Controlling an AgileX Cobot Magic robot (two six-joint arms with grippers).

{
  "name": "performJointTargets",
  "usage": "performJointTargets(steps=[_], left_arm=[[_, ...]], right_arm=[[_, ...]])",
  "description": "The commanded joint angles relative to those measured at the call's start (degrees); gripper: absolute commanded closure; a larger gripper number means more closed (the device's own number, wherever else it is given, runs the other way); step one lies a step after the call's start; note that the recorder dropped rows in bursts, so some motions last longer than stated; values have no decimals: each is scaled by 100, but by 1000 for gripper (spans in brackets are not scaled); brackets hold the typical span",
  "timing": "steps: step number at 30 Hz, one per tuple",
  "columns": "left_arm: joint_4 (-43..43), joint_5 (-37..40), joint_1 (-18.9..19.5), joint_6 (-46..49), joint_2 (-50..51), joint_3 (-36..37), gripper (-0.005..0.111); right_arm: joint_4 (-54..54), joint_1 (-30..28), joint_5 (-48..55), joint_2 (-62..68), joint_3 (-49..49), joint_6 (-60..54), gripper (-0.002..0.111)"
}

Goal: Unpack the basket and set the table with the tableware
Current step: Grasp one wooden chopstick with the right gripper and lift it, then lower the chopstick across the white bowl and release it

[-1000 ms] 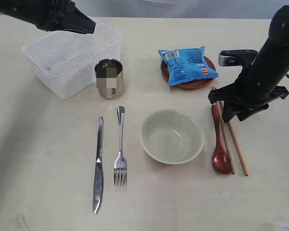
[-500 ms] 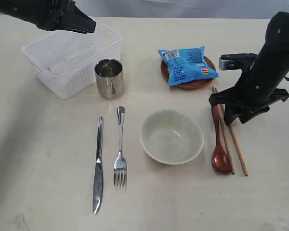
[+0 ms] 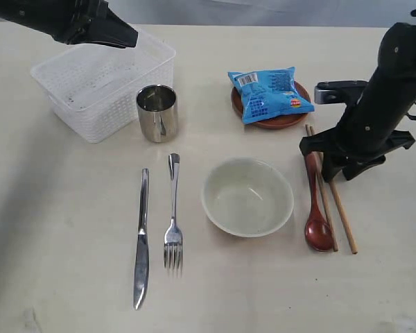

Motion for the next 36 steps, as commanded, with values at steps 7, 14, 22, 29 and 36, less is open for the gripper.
performJointTargets(steps=[7,14,22,29,36], left_arm=[[-81,57,16,14,-6,36,81],[-101,153,16,14,-6,36,81],[-115,168,16,14,-6,36,81],[-114,218,16,51,-6,119,81],[-154,191,16,61,-6,162,81]], right_arm=[[-181,-11,-36,113,16,582,109],[-1311,-11,504,-445,-221,1746,109],[-486,673,1003,-1594,-318,1736,109],[344,1906,564,-1557,-318,1968,109],[830,2338,241,-1086,-451,2394,109]])
